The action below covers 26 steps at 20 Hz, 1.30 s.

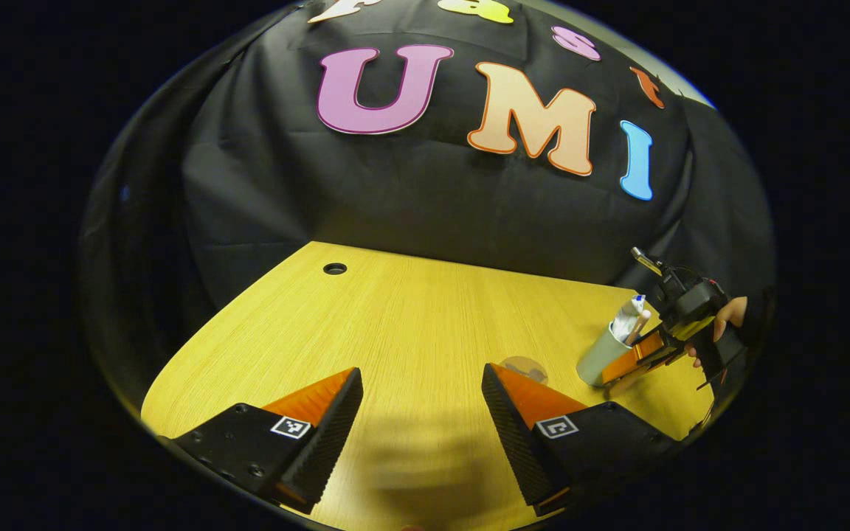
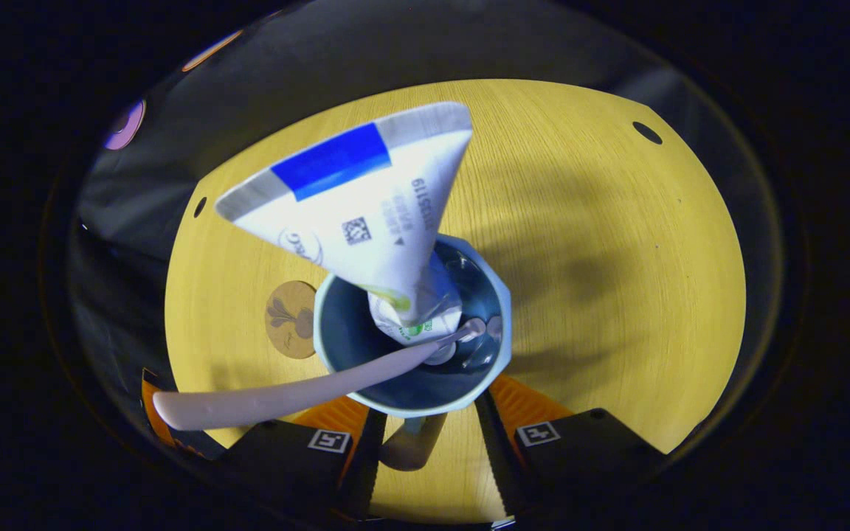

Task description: Put the toothbrush and toothpaste on the desktop into the cup, then pick up the cup and place it on the coaster on the desktop.

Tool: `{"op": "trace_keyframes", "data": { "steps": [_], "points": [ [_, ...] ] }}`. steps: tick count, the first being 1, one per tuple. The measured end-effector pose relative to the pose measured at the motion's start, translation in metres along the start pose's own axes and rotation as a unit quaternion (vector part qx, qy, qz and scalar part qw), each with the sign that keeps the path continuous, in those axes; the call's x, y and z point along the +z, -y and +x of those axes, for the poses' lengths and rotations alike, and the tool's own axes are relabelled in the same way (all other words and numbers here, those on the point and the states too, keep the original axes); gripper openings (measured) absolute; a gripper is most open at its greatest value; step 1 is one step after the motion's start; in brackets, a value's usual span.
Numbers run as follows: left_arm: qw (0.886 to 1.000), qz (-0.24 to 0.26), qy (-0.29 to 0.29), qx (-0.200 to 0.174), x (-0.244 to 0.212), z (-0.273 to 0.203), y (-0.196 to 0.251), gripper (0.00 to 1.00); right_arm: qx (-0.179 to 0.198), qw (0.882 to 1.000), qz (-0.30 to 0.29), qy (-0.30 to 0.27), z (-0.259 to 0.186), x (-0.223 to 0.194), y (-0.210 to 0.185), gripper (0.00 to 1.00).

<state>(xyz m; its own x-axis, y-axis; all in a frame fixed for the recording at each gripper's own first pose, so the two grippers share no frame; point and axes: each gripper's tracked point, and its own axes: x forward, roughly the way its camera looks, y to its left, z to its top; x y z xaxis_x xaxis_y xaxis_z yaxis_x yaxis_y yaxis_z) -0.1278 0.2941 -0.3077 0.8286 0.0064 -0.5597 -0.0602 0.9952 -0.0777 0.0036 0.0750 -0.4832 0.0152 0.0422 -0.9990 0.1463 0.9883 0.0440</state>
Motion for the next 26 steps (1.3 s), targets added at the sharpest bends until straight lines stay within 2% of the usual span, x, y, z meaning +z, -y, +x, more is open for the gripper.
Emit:
{"op": "trace_keyframes", "data": {
  "steps": [3, 4, 7, 8, 9, 11, 12, 22, 24, 26],
  "points": [
    [1.0, -0.003, -0.001, -0.003, 0.001, 0.003, -0.004, 0.94, -0.002, 1.0, -0.012, -0.007, 0.002, -0.004, -0.001, 0.48],
    [1.0, -0.004, -0.001, -0.004, 0.001, 0.002, -0.006, 0.94, -0.007, 1.0, -0.019, -0.009, 0.002, -0.005, -0.001, 0.33],
    [1.0, -0.002, -0.002, -0.01, 0.0, 0.003, -0.007, 0.94, -0.011, 0.999, -0.033, 0.003, 0.001, -0.003, -0.001, 0.32],
    [1.0, -0.002, -0.003, -0.012, 0.0, 0.004, -0.007, 0.94, -0.004, 0.999, -0.034, 0.004, 0.0, -0.005, -0.007, 0.24],
    [1.0, -0.001, -0.004, -0.014, 0.0, 0.004, -0.008, 0.94, 0.007, 0.999, -0.036, 0.005, -0.001, -0.006, -0.014, 0.29],
    [1.0, 0.0, -0.007, -0.017, -0.001, 0.004, -0.01, 0.94, 0.028, 0.999, -0.029, 0.009, -0.004, -0.006, -0.03, 0.29],
    [1.0, 0.001, -0.007, -0.018, -0.001, 0.005, -0.012, 0.94, 0.037, 0.999, -0.028, 0.012, -0.005, -0.005, -0.039, 0.34],
    [1.0, -0.001, -0.016, -0.025, -0.003, 0.009, -0.023, 0.94, 0.099, 0.994, -0.035, 0.019, -0.015, -0.003, -0.113, 0.34],
    [1.0, -0.002, -0.016, -0.024, -0.003, 0.01, -0.027, 0.94, 0.102, 0.994, -0.036, 0.014, -0.01, -0.006, -0.123, 0.34],
    [1.0, -0.003, -0.016, -0.022, -0.002, 0.009, -0.03, 0.94, 0.084, 0.995, -0.045, 0.009, -0.001, -0.01, -0.12, 0.34]
  ]
}}
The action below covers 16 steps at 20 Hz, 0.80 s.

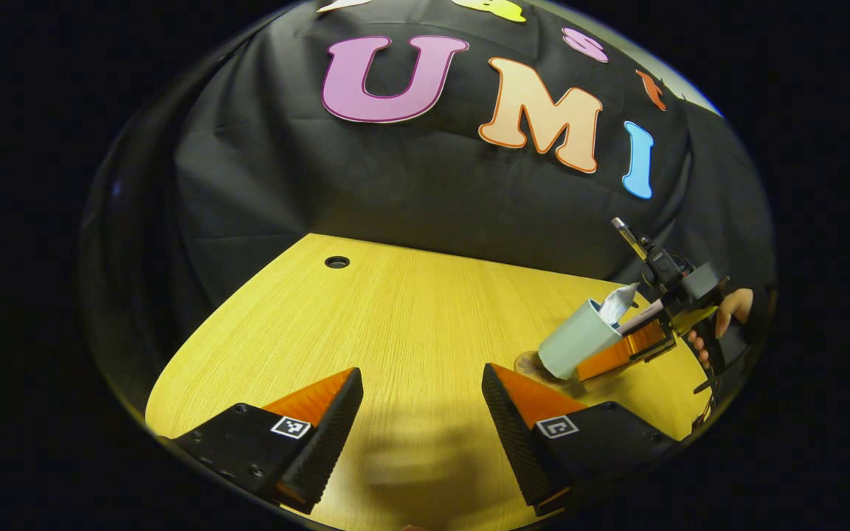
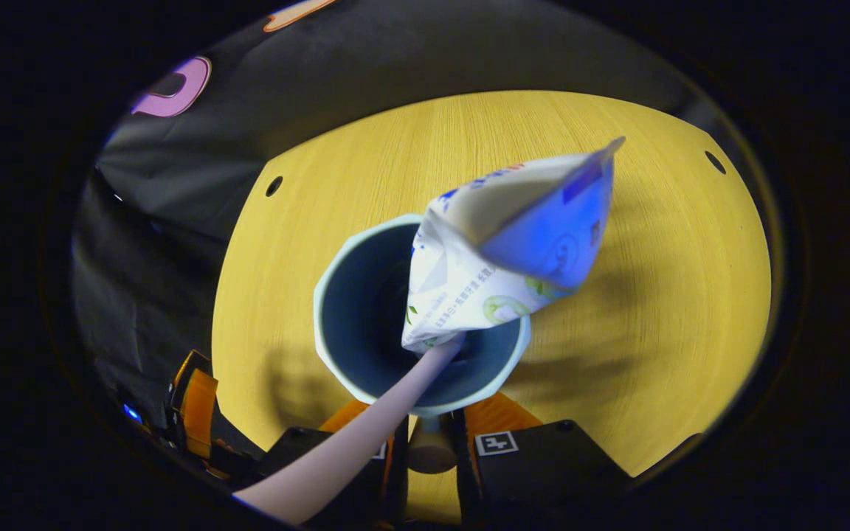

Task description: Put the toothbrush and toothpaste on the desktop into the cup, then pick up the cup and place it on the coaster on the desktop.

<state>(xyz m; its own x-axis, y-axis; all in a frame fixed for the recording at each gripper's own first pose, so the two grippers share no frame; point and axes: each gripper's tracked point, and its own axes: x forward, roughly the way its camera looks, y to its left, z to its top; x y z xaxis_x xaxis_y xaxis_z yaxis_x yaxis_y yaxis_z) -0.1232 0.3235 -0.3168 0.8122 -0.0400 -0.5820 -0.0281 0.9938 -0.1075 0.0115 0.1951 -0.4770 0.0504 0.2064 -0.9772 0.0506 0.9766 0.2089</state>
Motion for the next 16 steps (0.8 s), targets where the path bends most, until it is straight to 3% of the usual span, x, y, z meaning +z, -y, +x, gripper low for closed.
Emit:
{"op": "trace_keyframes", "data": {
  "steps": [12, 15, 16],
  "points": [
    [1.0, -0.009, -0.004, 0.006, -0.006, 0.004, -0.012, 0.94, 0.0, 1.0, 0.023, -0.005, 0.002, -0.001, -0.008, 0.36],
    [1.0, -0.012, -0.004, 0.006, -0.007, 0.004, -0.01, 0.94, 0.032, 0.999, 0.026, 0.004, -0.028, 0.007, -0.012, 0.58],
    [1.0, -0.013, -0.004, 0.006, -0.006, 0.004, -0.009, 0.94, 0.034, 0.999, 0.021, 0.011, -0.032, 0.009, -0.009, 0.54]
  ]
}}
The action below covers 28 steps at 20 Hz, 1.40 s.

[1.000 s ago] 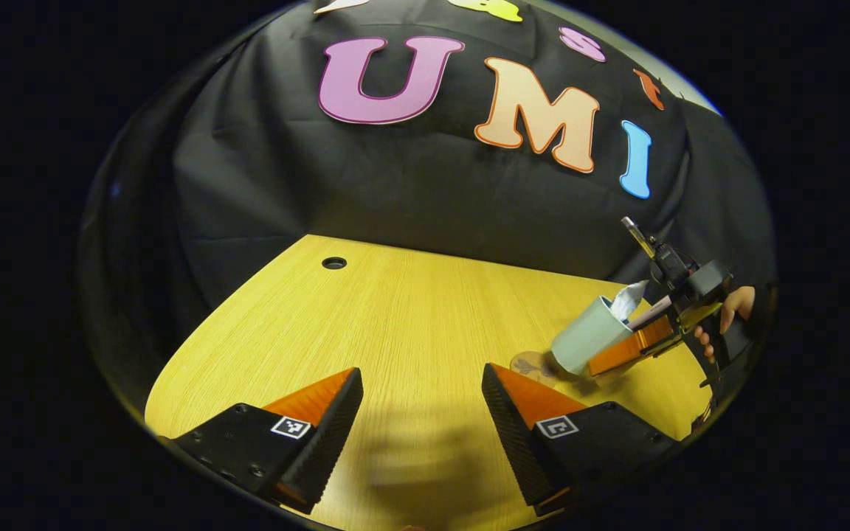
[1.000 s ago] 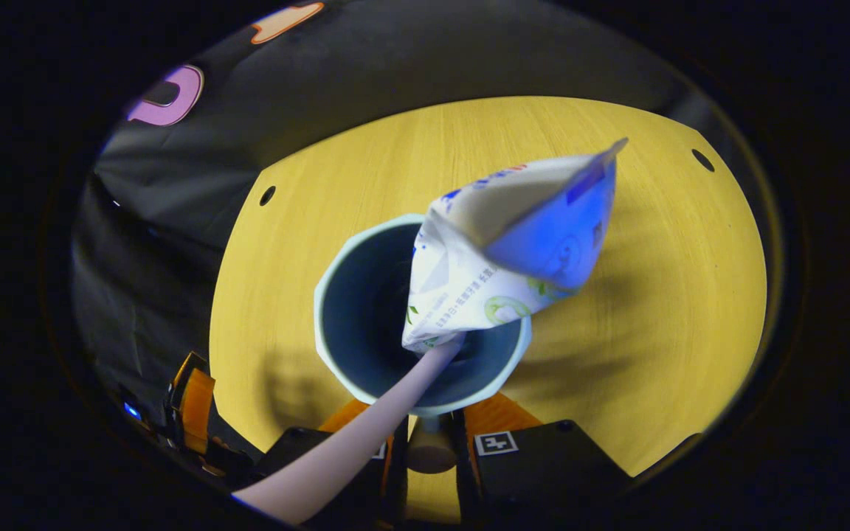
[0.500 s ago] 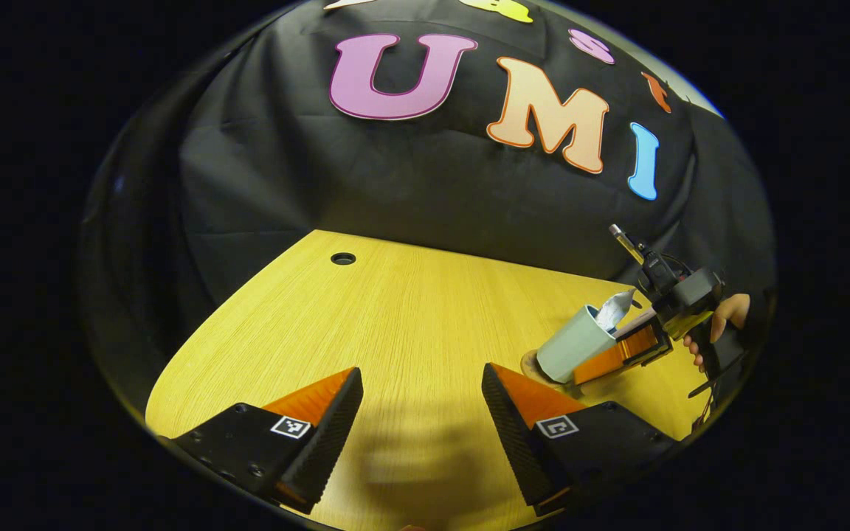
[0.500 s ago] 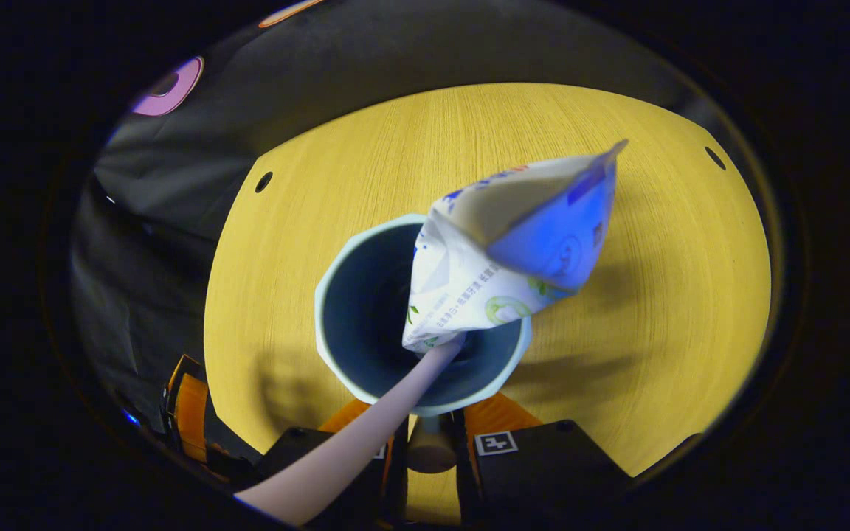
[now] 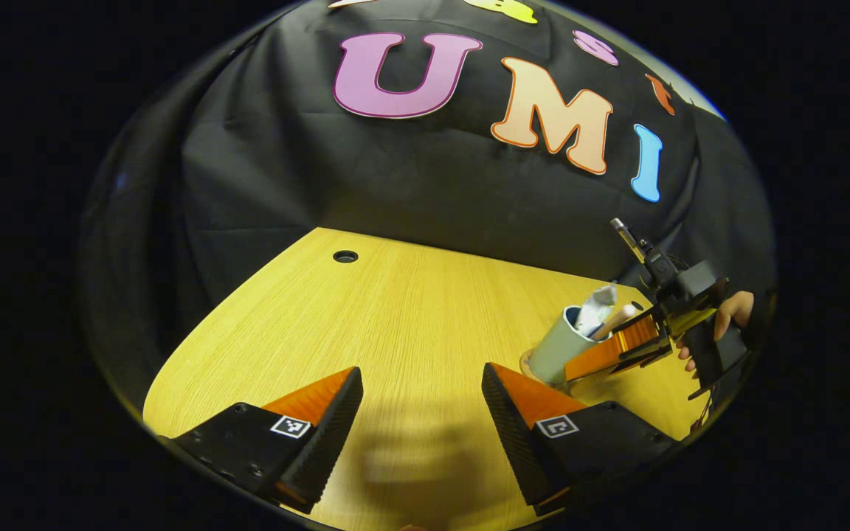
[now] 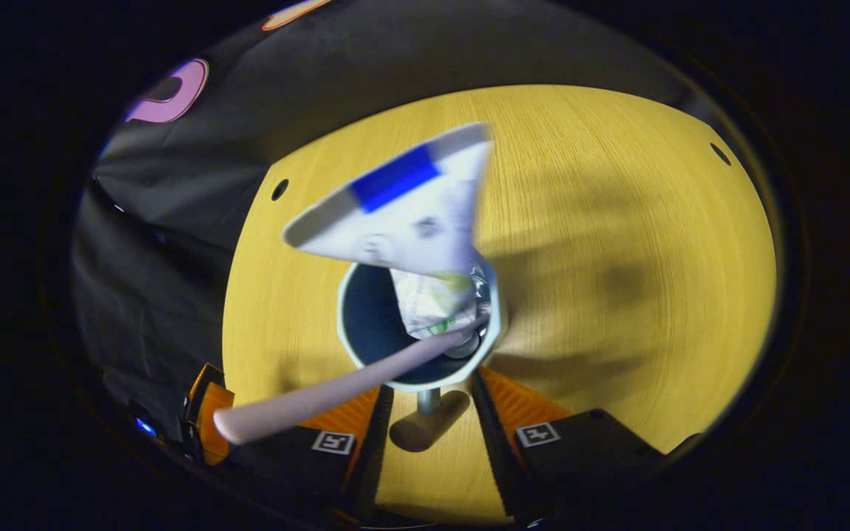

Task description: Put the toothbrush and toothpaste on the desktop into the cup, then pick up the cup and place it on the coaster on the desktop.

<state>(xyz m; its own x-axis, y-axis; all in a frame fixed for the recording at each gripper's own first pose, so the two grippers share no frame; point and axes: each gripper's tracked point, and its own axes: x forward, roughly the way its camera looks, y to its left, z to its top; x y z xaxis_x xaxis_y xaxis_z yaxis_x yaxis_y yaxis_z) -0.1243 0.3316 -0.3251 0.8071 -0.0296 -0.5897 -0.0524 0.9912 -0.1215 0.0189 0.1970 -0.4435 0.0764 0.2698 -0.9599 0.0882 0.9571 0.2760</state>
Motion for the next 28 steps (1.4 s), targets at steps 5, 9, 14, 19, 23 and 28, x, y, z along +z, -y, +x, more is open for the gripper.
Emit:
{"op": "trace_keyframes", "data": {
  "steps": [5, 9, 14, 19, 23, 28],
  "points": [
    [1.0, 0.004, 0.006, -0.002, 0.005, -0.006, 0.018, 0.95, 0.006, 0.997, -0.056, 0.055, -0.016, 0.008, 0.003, 0.97],
    [1.0, 0.016, 0.021, -0.006, 0.021, -0.01, 0.051, 0.94, 0.013, 0.982, -0.124, 0.143, -0.048, 0.018, 0.004, 0.94],
    [0.998, 0.032, 0.045, -0.012, 0.04, -0.023, 0.101, 0.95, 0.028, 0.953, -0.172, 0.248, -0.102, 0.025, 0.014, 0.99],
    [0.996, 0.027, 0.08, -0.019, 0.064, -0.043, 0.146, 0.94, 0.037, 0.915, -0.177, 0.361, -0.152, 0.047, 0.026, 0.99],
    [0.992, 0.038, 0.118, -0.019, 0.086, -0.059, 0.172, 0.94, 0.029, 0.884, -0.15, 0.442, -0.191, 0.056, 0.04, 0.99],
    [0.987, 0.035, 0.153, -0.023, 0.11, -0.075, 0.19, 0.94, 0.011, 0.837, -0.126, 0.532, -0.254, 0.062, 0.058, 0.98]
  ]
}}
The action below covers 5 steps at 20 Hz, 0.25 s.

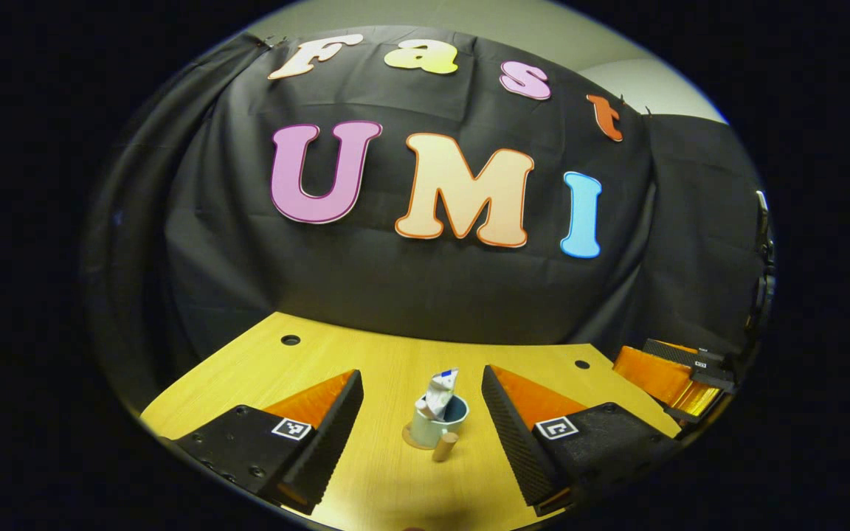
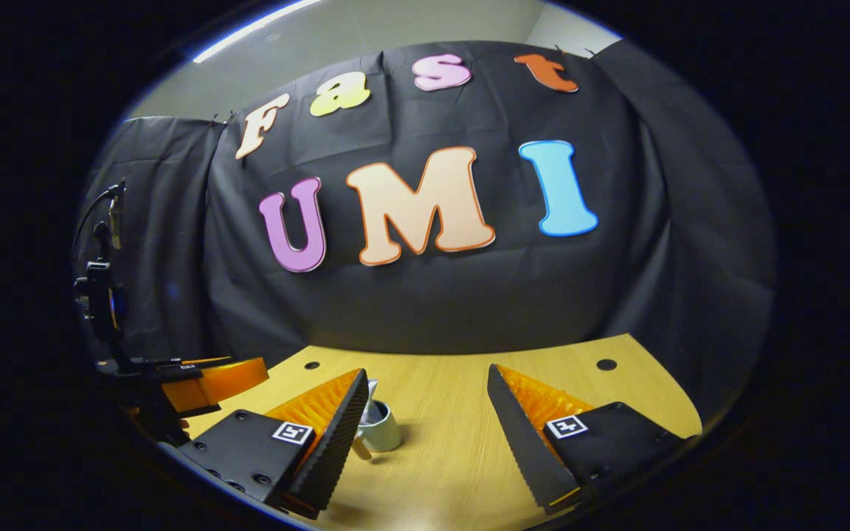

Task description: Put the toothbrush and toothpaste on the desktop into the cup, then pick up the cup and place it on the coaster on the desktop.

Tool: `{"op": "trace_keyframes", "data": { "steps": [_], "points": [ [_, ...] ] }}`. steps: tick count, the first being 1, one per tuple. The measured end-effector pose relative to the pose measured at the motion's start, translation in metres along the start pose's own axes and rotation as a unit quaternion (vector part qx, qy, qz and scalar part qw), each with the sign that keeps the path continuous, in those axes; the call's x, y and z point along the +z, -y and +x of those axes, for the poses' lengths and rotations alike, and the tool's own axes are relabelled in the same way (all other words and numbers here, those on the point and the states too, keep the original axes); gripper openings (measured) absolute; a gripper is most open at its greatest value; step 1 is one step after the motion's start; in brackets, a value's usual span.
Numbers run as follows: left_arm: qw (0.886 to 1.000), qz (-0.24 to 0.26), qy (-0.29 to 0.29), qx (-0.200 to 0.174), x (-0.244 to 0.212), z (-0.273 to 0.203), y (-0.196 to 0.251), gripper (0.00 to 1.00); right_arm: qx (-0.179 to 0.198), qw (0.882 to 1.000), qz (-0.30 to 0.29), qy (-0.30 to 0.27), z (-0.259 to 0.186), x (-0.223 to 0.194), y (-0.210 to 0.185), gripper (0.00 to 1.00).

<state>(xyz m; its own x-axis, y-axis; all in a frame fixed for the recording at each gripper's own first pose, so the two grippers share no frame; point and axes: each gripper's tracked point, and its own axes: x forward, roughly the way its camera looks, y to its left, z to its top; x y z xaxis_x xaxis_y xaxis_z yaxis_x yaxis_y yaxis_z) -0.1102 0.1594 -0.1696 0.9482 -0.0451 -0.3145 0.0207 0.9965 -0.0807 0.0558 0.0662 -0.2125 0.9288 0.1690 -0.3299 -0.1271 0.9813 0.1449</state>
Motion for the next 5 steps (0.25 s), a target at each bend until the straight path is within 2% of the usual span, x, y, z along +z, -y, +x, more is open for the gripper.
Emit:
{"op": "trace_keyframes", "data": {
  "steps": [5],
  "points": [
    [0.999, 0.015, 0.034, -0.01, 0.026, -0.004, 0.015, 0.93, -0.013, 0.999, -0.001, 0.036, -0.012, 0.019, 0.008, 0.99]
  ]
}}
